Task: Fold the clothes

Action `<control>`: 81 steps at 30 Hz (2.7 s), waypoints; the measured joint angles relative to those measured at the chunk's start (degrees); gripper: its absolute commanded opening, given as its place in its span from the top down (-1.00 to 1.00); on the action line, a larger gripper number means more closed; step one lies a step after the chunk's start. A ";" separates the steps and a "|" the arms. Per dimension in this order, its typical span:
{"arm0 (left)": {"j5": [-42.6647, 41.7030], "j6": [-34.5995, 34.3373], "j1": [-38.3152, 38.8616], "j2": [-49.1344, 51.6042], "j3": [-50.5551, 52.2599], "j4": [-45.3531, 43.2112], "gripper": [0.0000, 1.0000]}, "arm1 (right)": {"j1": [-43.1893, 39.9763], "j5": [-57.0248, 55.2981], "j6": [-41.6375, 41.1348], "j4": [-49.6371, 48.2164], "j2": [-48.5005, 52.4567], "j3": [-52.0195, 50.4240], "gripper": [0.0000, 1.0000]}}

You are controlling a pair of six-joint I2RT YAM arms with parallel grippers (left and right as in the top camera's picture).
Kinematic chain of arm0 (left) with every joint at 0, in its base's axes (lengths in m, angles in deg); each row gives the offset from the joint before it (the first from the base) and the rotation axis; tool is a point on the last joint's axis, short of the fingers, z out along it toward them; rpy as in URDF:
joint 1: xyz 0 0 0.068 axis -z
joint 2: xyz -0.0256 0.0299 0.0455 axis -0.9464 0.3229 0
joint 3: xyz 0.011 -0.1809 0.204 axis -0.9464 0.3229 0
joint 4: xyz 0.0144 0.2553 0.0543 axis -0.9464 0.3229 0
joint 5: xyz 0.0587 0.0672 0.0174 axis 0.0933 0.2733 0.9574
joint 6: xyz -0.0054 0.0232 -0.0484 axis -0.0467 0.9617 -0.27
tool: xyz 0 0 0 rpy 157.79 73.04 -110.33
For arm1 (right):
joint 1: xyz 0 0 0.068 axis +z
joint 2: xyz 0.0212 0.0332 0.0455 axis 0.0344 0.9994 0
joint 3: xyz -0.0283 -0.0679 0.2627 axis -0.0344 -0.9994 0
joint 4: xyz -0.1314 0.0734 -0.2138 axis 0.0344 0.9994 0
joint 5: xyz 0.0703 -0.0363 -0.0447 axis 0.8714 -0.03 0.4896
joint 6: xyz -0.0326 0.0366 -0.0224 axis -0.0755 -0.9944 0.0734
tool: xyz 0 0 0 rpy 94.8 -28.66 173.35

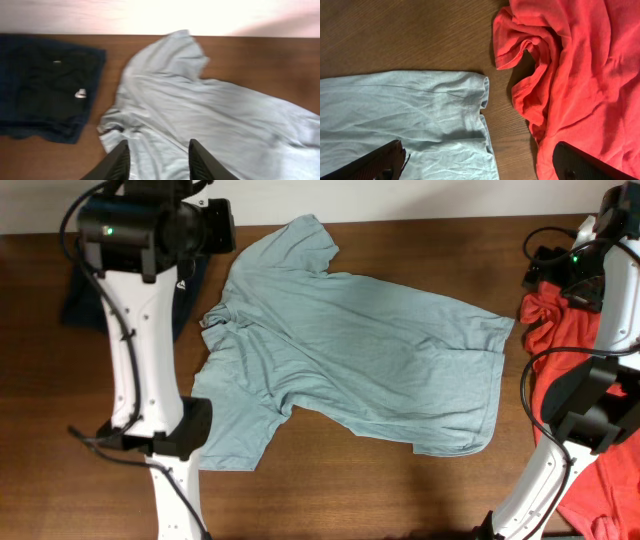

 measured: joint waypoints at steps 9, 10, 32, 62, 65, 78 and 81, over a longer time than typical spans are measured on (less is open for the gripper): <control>-0.96 0.83 4.04 -18.18 24.46 -0.09 -0.02 | 0.00 0.00 0.02 0.00 0.00 0.00 -0.97; 0.48 0.63 5.27 -20.24 28.15 0.15 -0.04 | 0.00 0.02 -0.02 -0.02 0.00 0.00 -0.97; 23.34 -12.76 6.43 -26.95 78.58 -20.65 -0.99 | 1.33 10.14 0.61 14.36 -1.16 -3.15 0.92; 23.61 -12.98 6.45 -26.84 80.11 -20.87 -0.98 | 27.71 -0.50 -21.16 -13.84 -52.94 -80.43 0.92; 23.63 -12.98 6.45 -26.84 80.11 -20.87 -0.98 | 27.71 1.14 -22.16 -18.82 -53.22 -86.40 0.92; 23.61 -13.00 6.45 -26.84 80.11 -20.87 -0.99 | 27.71 6.88 -25.27 -35.12 -52.24 -97.48 0.44; 23.61 -13.05 6.45 -26.84 80.11 -20.87 -0.99 | 27.71 7.26 -26.27 -35.74 -52.24 -97.48 0.43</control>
